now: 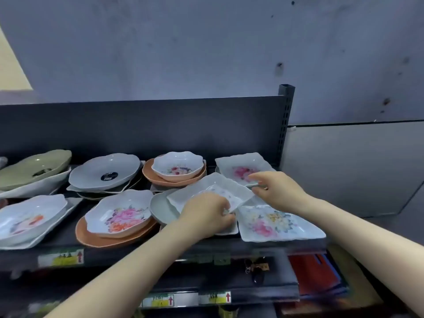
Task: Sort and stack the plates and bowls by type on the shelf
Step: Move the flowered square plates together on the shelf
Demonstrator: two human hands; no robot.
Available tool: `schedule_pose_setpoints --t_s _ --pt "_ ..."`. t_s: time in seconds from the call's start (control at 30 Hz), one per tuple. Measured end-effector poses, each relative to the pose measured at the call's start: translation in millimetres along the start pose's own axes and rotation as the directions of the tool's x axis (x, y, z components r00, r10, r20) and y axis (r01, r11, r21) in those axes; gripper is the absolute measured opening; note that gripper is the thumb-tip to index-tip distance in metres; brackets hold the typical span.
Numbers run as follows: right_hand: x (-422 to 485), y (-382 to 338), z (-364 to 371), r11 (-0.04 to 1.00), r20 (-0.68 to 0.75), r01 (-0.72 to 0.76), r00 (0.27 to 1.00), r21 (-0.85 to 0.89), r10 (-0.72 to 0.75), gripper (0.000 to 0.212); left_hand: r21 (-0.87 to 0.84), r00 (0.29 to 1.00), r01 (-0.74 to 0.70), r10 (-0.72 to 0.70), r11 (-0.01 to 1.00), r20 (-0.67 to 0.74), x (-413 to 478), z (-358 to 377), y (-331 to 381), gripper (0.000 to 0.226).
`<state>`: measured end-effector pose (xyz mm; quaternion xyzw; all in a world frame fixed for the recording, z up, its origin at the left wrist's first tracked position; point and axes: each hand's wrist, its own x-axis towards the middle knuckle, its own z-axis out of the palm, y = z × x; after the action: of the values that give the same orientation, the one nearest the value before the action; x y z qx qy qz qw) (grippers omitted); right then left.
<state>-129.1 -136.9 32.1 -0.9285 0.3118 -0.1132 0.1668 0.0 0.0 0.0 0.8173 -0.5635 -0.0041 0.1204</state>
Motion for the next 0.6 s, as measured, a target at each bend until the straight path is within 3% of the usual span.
schedule_pose_setpoints --t_s 0.07,0.13,0.27,0.37,0.47,0.6 --pt "3.8 0.1 5.7 0.998 0.005 -0.037 0.999 0.05 0.037 0.021 0.1 0.999 -0.031 0.035 0.994 -0.038 0.3 -2.6 6.3 0.032" --pt "5.6 -1.4 12.8 0.994 0.013 -0.08 0.997 0.071 0.079 0.018 0.152 0.999 -0.04 0.045 0.988 -0.024 0.7 -6.0 15.9 0.027" --pt "10.0 -13.7 14.8 0.922 0.059 -0.23 0.973 0.311 0.223 0.032 0.253 0.996 -0.086 0.084 0.964 0.021 4.4 -16.9 17.1 0.023" --pt "10.6 -19.8 10.6 0.81 0.109 -0.321 0.945 0.492 0.308 0.039 0.375 0.968 -0.172 0.226 0.911 -0.106 -2.6 -31.2 13.9 0.005" --pt "4.6 -20.5 2.5 0.728 0.061 -0.356 0.915 0.586 0.399 0.036 0.381 0.925 -0.172 0.282 0.909 -0.254 -7.2 -38.2 4.8 0.03" --pt "-16.2 -12.5 -13.6 0.681 -0.07 -0.322 0.874 0.658 0.481 0.035 0.276 0.872 -0.282 0.366 0.919 -0.325 -16.6 -42.5 -12.8 0.015"
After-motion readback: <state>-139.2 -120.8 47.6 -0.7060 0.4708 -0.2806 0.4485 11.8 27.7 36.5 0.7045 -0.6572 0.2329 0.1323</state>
